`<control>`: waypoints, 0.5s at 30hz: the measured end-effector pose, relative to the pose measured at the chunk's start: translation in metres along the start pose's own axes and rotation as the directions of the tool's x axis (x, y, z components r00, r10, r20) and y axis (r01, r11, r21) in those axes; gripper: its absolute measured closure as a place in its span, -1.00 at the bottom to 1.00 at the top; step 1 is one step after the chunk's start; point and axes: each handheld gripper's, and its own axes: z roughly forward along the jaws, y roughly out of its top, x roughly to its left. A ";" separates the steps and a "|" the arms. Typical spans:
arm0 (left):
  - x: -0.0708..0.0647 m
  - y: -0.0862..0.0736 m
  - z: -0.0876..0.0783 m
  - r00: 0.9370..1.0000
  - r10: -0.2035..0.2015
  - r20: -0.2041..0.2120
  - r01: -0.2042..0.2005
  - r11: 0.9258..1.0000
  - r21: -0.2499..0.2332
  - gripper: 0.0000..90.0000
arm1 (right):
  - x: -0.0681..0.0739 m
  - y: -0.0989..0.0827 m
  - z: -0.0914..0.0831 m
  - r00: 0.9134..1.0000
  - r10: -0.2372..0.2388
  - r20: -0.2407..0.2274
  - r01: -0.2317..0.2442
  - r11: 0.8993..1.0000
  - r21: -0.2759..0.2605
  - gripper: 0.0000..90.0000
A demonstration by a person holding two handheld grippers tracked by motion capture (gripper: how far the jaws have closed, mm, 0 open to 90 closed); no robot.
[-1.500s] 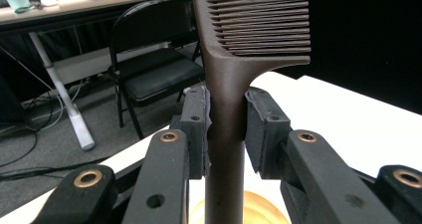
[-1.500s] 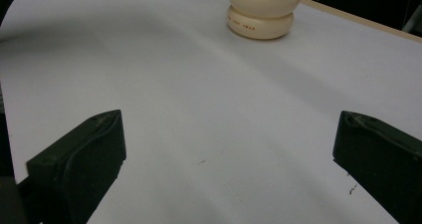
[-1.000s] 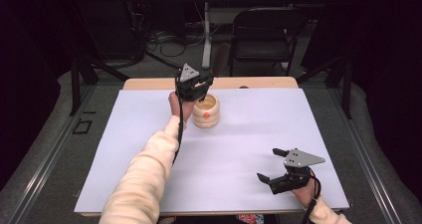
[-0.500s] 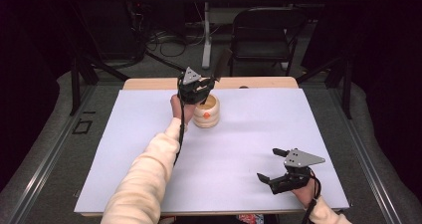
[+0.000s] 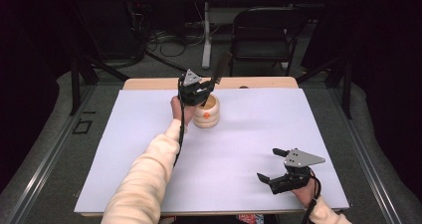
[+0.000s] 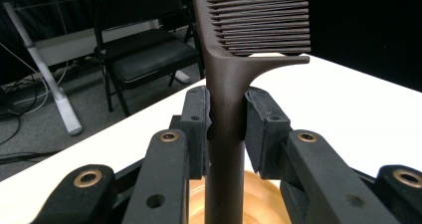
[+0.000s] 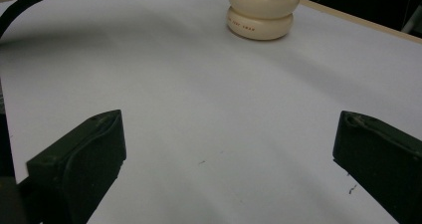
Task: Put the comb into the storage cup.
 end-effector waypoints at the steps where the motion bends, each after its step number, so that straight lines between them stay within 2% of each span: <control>1: 0.000 0.000 0.000 1.000 -0.001 0.001 0.001 1.000 0.000 0.61 | 0.000 0.000 0.000 1.000 0.001 0.000 -0.001 1.000 0.000 -1.00; 15: 0.001 -0.010 0.003 1.000 -0.012 0.005 0.012 1.000 0.010 0.61 | 0.000 0.000 0.000 1.000 0.002 0.000 -0.002 1.000 0.001 -1.00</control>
